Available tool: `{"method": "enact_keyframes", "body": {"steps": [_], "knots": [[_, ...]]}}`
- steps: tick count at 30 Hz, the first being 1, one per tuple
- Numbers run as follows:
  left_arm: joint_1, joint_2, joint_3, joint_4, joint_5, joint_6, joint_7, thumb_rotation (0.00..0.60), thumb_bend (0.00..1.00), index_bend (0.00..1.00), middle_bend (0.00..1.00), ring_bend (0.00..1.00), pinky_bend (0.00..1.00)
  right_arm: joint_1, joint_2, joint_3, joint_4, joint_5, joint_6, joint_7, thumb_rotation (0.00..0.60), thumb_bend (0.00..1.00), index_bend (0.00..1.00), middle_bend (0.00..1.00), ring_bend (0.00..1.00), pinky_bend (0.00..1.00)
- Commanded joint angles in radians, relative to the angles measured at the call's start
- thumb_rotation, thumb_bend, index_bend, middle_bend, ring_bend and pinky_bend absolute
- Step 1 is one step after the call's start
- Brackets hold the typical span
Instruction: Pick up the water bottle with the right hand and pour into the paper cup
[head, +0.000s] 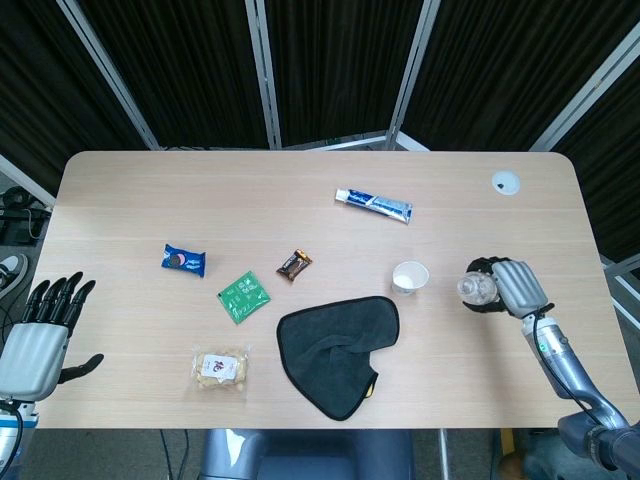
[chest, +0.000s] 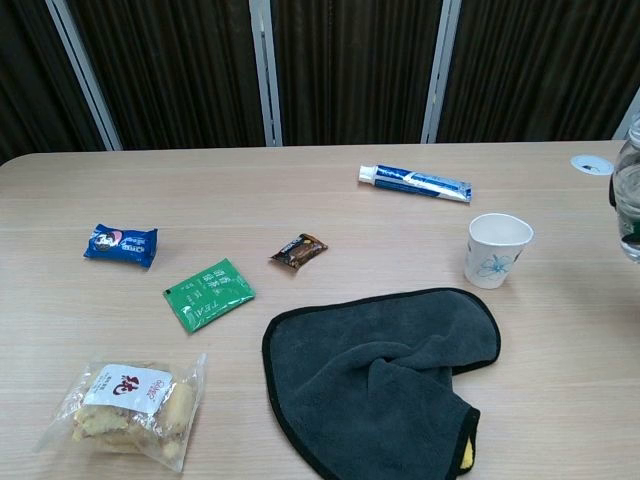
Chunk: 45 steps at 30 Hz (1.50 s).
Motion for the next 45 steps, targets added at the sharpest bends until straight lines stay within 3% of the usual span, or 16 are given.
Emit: {"method": "enact_keyframes", "body": {"steps": [1, 11, 25, 45], "knots": [[0.000, 0.000, 0.000, 0.000, -0.001, -0.001, 0.000, 0.600, 0.00, 0.00, 0.00, 0.00, 0.00, 0.024, 0.009, 0.048, 0.015, 0.097, -0.083, -0.221, 0.600, 0.51, 0.54, 0.63, 0.51, 0.43], [-0.005, 0.000, -0.005, 0.001, -0.016, -0.005, -0.001, 0.600, 0.00, 0.00, 0.00, 0.00, 0.00, 0.058, -0.030, 0.096, -0.006, 0.238, -0.158, -0.569, 0.600, 0.54, 0.54, 0.64, 0.52, 0.44], [-0.011, 0.003, -0.011, 0.006, -0.033, -0.012, -0.011, 0.600, 0.00, 0.00, 0.00, 0.00, 0.00, 0.100, -0.049, 0.137, -0.098, 0.415, -0.191, -0.918, 0.600, 0.57, 0.55, 0.65, 0.53, 0.45], [-0.019, -0.002, -0.013, 0.011, -0.050, -0.022, -0.001, 0.600, 0.00, 0.00, 0.00, 0.00, 0.00, 0.132, -0.093, 0.143, -0.084, 0.531, -0.147, -1.151, 0.600, 0.57, 0.55, 0.66, 0.54, 0.46]]}}
